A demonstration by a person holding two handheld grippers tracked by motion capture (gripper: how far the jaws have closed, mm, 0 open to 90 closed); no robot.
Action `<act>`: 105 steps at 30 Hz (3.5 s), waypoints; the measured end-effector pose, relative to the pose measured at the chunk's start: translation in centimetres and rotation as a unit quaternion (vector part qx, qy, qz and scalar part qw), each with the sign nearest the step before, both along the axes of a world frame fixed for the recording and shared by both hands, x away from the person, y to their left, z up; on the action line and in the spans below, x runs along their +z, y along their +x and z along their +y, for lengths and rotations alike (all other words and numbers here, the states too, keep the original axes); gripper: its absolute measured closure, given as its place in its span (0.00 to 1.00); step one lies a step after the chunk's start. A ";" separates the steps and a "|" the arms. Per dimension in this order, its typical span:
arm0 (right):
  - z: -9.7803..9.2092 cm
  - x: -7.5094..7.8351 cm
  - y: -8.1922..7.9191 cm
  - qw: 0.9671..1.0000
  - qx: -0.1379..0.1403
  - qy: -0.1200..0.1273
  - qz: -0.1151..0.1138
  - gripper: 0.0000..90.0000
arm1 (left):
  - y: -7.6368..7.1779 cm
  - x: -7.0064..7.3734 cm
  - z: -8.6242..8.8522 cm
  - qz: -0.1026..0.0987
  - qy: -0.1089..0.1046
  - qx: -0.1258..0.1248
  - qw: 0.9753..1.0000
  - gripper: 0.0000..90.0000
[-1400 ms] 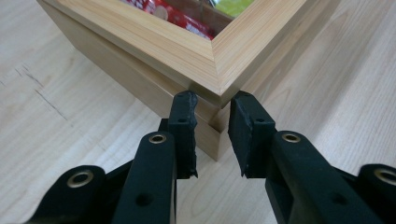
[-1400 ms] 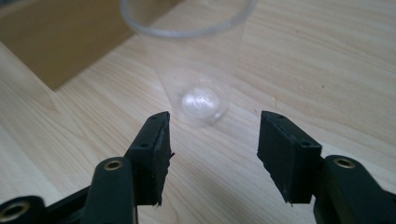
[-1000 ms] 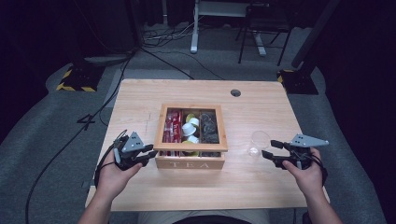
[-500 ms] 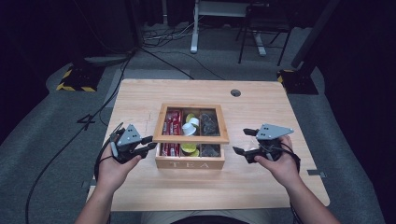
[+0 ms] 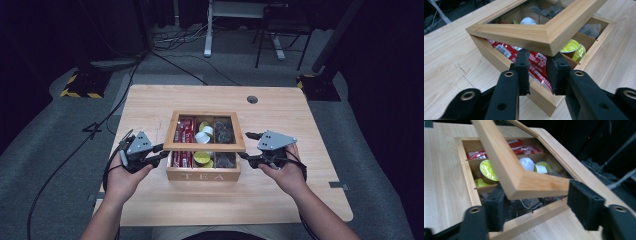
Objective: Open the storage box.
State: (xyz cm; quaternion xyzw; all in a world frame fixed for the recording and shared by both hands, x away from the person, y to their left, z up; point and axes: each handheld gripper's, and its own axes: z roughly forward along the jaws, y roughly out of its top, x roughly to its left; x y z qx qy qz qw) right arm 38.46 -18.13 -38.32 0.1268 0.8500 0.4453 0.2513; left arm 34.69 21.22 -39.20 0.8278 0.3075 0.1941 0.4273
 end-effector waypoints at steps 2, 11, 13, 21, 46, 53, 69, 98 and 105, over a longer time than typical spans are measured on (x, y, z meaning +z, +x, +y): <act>0.2 0.2 0.0 1.000 0.016 -0.009 -0.006 0.53 | -0.2 0.1 -0.1 -0.013 0.009 0.010 1.000 0.65; 0.0 3.1 1.2 0.999 0.025 0.003 -0.030 0.64 | -1.1 0.1 1.5 -0.015 0.002 0.054 0.998 0.46; -0.1 4.0 2.0 0.999 0.026 0.013 -0.025 0.65 | -1.4 0.0 1.8 -0.015 0.001 0.059 0.998 0.46; 0.2 6.4 5.2 0.999 0.029 0.044 0.000 0.68 | -2.6 -0.4 3.2 -0.011 0.007 0.081 0.997 0.46; 1.2 9.9 17.6 0.987 -0.055 0.142 0.050 0.66 | -6.3 -1.9 6.7 0.014 -0.001 0.146 0.989 0.47; 1.4 9.4 19.8 0.982 -0.073 0.165 0.063 0.64 | -6.7 -2.2 7.2 0.018 0.000 0.153 0.988 0.46; 3.1 7.9 24.5 0.974 -0.139 0.160 0.078 0.52 | -6.8 -3.4 7.6 0.043 -0.009 0.159 0.986 0.45; 1.6 8.0 22.8 0.970 -0.132 0.163 0.125 0.44 | -5.6 -4.2 7.5 0.068 -0.015 0.163 0.984 0.41; 0.6 8.7 18.6 0.974 -0.087 0.157 0.137 0.45 | -5.3 -5.4 7.2 0.080 -0.025 0.157 0.984 0.40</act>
